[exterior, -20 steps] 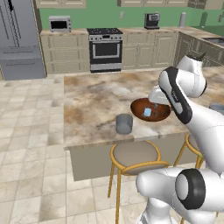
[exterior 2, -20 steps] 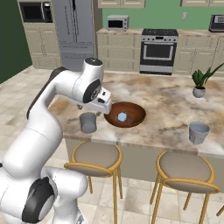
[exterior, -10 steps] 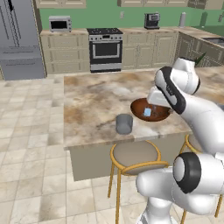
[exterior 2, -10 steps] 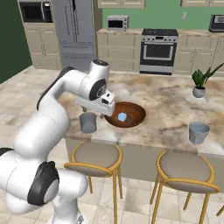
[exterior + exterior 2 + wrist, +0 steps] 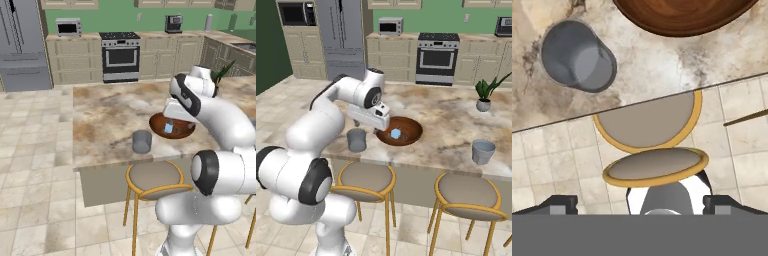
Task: There are four ice cubes in the ice bowl. Place two ice cubes in each glass of water.
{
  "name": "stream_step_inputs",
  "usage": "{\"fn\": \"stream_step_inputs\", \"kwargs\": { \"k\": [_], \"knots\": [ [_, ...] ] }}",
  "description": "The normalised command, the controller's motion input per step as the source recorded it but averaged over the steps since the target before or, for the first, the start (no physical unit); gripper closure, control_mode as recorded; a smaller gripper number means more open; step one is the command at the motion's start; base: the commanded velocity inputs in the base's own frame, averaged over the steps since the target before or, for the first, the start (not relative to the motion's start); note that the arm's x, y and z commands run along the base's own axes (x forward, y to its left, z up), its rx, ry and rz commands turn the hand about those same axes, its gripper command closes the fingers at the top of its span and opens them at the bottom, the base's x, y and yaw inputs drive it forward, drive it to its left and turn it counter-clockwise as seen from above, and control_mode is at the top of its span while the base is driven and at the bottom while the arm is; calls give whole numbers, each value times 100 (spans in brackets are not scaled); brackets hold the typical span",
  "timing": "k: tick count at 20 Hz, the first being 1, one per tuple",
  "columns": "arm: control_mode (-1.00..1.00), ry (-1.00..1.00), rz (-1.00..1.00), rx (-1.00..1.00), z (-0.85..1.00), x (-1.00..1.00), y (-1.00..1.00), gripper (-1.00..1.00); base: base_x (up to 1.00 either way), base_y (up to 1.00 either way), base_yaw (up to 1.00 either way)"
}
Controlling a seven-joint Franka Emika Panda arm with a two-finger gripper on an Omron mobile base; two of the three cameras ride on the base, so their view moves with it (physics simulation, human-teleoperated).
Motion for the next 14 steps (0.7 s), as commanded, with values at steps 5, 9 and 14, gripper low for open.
{"fn": "stream_step_inputs", "kwargs": {
  "k": [5, 9, 14],
  "knots": [
    [-100, 8, -3, 0, -28, 37, -10, -100, 0, 0, 0],
    [-100, 4, -1, 0, -28, 27, -28, -100, 0, 0, 0],
    [-100, 1, -4, 0, -22, 11, -24, -100, 0, 0, 0]
  ]
}}
